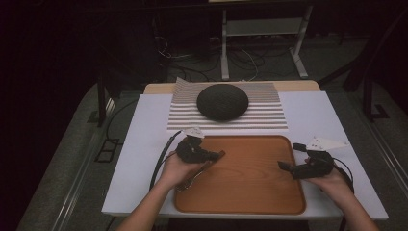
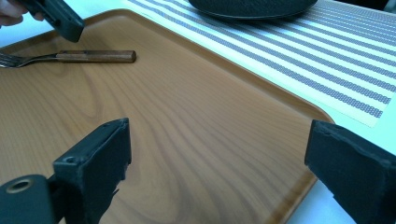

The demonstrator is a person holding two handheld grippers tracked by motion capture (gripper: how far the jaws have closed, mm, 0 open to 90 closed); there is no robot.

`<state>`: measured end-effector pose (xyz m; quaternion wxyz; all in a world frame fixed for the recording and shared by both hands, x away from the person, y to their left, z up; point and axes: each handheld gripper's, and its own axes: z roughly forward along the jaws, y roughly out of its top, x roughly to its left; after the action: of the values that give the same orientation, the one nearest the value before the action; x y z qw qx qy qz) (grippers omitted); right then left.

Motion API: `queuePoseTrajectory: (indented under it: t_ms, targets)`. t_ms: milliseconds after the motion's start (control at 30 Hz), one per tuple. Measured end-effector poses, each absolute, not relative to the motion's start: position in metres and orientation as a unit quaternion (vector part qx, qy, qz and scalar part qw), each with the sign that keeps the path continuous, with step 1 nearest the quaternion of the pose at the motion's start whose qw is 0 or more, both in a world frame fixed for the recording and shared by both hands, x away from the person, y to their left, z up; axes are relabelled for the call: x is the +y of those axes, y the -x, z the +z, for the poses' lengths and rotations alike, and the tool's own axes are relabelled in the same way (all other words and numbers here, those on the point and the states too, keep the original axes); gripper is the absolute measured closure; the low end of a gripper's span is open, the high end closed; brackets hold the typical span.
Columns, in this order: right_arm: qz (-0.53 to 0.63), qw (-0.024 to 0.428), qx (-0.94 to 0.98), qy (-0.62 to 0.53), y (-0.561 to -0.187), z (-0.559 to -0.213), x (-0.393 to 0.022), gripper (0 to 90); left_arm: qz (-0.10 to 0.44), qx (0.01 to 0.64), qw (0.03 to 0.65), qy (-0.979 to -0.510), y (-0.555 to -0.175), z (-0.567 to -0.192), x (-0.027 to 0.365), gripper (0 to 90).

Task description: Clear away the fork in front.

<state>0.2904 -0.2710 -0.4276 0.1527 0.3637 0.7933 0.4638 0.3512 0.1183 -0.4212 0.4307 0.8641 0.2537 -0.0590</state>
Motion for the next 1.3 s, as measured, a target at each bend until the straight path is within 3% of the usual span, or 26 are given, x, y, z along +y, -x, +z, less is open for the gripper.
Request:
queuePoseTrajectory:
  t_ms: [500,1300]
  targets:
    - [0.463,0.154,0.792,-0.366,-0.290,-0.428,-0.273,7.1,-0.032,0.260,0.358,-0.896,-0.355,-0.439,0.108,89.7]
    - [0.462,0.152,0.794,-0.366,-0.289,-0.428,-0.274,7.1,0.011,0.348,0.354,-0.868,-0.378,-0.438,0.176,89.6]
